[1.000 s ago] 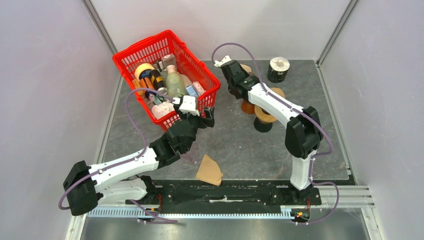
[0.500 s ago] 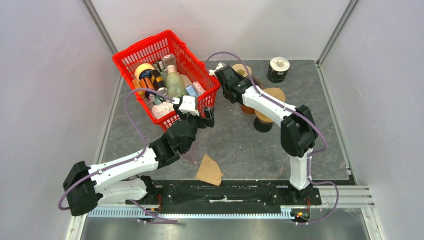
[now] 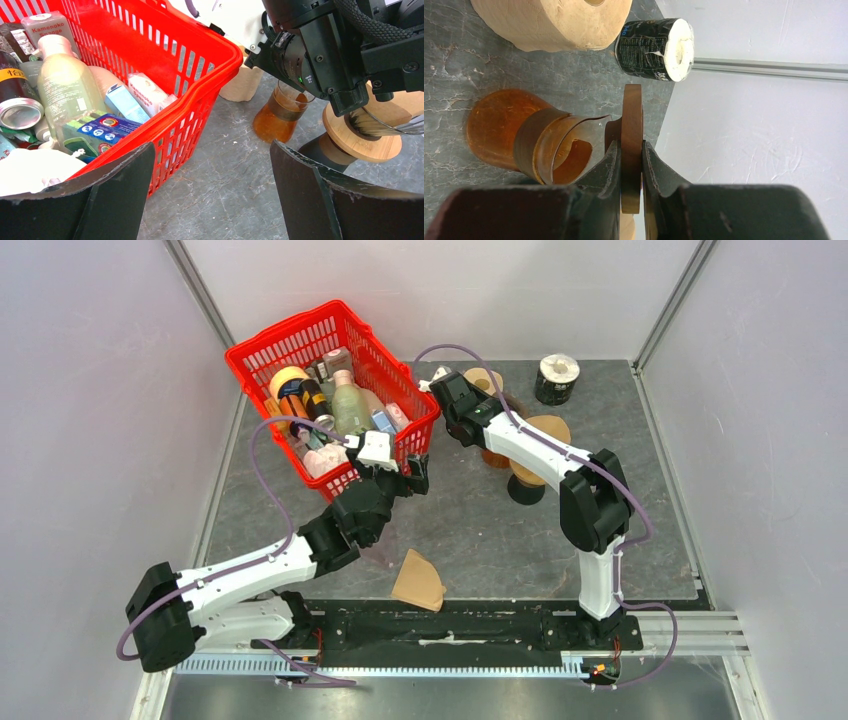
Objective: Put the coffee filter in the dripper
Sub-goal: Place the dripper holder onto the coffee server.
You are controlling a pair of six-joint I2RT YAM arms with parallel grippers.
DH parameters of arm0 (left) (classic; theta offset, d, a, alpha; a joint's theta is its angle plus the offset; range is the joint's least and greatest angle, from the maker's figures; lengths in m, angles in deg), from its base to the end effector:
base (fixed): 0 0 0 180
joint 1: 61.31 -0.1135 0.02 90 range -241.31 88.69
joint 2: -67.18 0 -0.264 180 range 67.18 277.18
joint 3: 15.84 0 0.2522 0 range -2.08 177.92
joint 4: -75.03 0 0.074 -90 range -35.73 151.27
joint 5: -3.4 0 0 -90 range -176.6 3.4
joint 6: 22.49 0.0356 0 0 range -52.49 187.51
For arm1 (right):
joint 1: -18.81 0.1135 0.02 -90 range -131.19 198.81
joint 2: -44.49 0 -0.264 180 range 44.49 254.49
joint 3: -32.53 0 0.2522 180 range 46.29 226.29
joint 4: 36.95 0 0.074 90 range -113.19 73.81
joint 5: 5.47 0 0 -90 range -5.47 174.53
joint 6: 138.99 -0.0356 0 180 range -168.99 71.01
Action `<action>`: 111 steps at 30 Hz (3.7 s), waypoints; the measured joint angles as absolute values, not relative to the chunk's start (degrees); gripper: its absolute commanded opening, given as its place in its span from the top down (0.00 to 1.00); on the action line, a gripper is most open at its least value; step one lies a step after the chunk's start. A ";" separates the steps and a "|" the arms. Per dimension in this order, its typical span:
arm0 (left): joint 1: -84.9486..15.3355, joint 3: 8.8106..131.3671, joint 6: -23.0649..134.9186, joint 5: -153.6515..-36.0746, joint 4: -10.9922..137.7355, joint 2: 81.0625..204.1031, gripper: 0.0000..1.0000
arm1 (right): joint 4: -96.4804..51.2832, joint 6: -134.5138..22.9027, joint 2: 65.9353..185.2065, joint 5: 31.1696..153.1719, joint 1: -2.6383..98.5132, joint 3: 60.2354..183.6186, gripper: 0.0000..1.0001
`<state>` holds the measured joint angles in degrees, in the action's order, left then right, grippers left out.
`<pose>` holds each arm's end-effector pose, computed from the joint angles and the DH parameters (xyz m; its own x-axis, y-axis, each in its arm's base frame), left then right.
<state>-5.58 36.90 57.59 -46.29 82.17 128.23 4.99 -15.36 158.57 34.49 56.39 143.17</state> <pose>0.1558 -0.1878 0.3060 -0.0571 -0.1494 -0.9871 0.2600 0.9524 -0.1592 0.3713 0.2513 0.2704 -0.4891 -0.8252 -0.2827 -0.2833 0.4568 -0.8433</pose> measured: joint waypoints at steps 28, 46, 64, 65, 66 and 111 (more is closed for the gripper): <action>-5.65 36.90 57.59 -46.44 82.17 128.17 0.07 | 6.41 -17.07 159.23 35.45 56.24 143.70 0.68; -5.65 36.90 57.59 -46.42 82.17 128.19 0.06 | 13.19 -20.54 159.23 39.14 56.24 145.71 0.64; -5.65 36.90 57.57 -46.46 82.17 128.15 0.06 | 16.88 -23.25 159.16 41.18 56.26 146.65 0.48; -5.65 36.90 57.57 -46.44 82.17 128.15 0.06 | 17.03 -23.39 159.12 41.44 56.26 146.65 0.48; -5.65 36.90 57.57 -46.44 82.17 128.15 0.06 | 17.30 -23.52 159.05 41.99 56.33 146.69 0.47; -6.32 36.90 56.70 -48.25 78.52 125.11 0.06 | 12.40 -46.49 117.92 55.67 58.93 126.21 0.03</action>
